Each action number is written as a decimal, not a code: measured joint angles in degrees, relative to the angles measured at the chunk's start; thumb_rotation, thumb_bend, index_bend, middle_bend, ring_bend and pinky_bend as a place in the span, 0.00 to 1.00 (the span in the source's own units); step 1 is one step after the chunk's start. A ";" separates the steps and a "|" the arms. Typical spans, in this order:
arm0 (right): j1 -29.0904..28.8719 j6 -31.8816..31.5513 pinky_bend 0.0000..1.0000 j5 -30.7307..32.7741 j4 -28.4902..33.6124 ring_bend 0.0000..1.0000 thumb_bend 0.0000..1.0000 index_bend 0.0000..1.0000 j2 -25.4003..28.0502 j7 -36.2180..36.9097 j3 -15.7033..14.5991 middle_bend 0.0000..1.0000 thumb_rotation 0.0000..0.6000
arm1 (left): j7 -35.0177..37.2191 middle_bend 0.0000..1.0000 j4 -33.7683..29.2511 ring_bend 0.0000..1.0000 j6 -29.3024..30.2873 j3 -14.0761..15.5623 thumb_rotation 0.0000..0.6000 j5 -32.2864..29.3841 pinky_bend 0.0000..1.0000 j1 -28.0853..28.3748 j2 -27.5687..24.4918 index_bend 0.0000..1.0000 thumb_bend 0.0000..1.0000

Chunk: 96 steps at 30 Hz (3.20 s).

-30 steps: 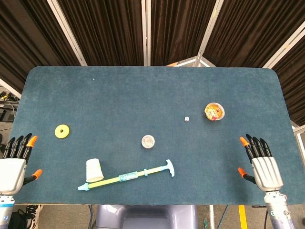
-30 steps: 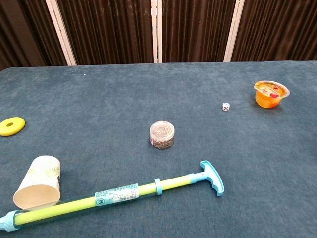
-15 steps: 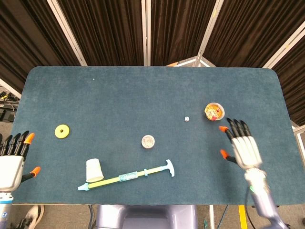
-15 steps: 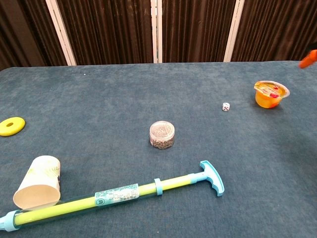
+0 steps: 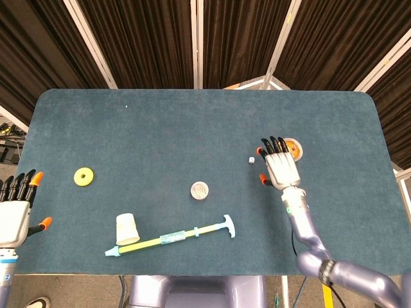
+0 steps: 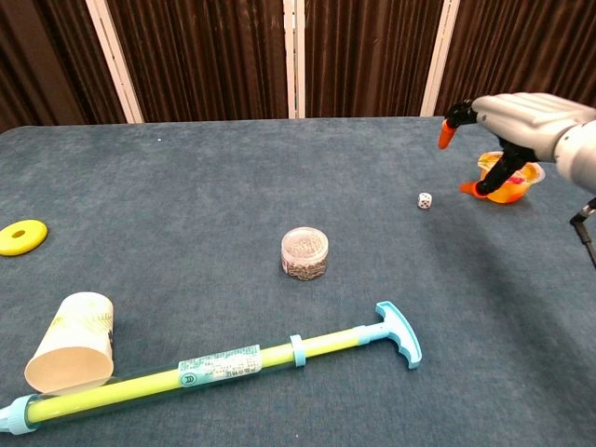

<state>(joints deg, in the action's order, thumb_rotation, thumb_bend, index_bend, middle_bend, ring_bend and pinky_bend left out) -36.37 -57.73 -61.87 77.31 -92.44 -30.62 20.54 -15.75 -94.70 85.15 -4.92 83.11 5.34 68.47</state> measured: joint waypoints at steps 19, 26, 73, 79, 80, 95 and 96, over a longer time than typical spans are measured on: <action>-9.87 8.56 0.00 8.89 -24.57 0.00 0.20 0.39 -12.81 2.86 2.01 0.12 1.00 | 0.95 0.00 -0.69 0.00 0.87 -0.16 1.00 0.07 0.00 0.16 -0.60 0.00 0.05; -11.12 9.19 0.00 9.26 -27.06 0.00 0.25 0.40 -14.43 3.25 1.59 0.12 1.00 | 1.33 0.00 -0.93 0.00 1.34 -0.21 1.00 0.24 0.00 0.09 -0.87 0.00 0.05; -10.07 0.86 0.00 4.25 -20.40 0.00 0.43 0.56 -13.31 6.63 -0.60 0.20 1.00 | 2.76 0.00 -1.22 0.00 2.48 0.31 1.00 1.18 0.00 0.02 -1.45 0.00 0.05; -4.23 -6.90 0.00 0.87 -2.24 0.00 0.41 0.55 -4.40 4.76 -3.28 0.17 1.00 | 2.51 0.00 -1.60 0.00 2.97 0.45 1.00 1.85 0.00 -0.05 -1.39 0.00 0.05; -2.71 -8.58 0.00 0.03 1.08 0.00 0.41 0.54 -2.42 4.44 -4.17 0.17 1.00 | 2.43 0.00 -1.74 0.00 3.08 0.52 1.00 2.06 0.00 -0.07 -1.40 0.00 0.05; 8.60 -18.01 0.00 -5.74 18.87 0.00 0.24 0.26 10.04 1.24 -12.88 0.00 1.00 | 1.25 0.00 -3.30 0.00 4.78 1.88 1.00 5.42 0.00 -0.71 -1.53 0.00 0.05; 8.94 -18.29 0.00 -6.01 19.45 0.00 0.24 0.26 10.33 1.07 -13.15 0.00 1.00 | 1.27 0.00 -3.35 0.00 4.92 1.91 1.00 5.53 0.00 -0.77 -1.57 0.00 0.05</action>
<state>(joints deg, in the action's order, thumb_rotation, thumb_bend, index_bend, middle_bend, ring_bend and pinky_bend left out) -27.43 -76.02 -67.88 96.77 -82.11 -29.56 7.39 -14.48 -98.05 90.07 -3.01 88.63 4.57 66.90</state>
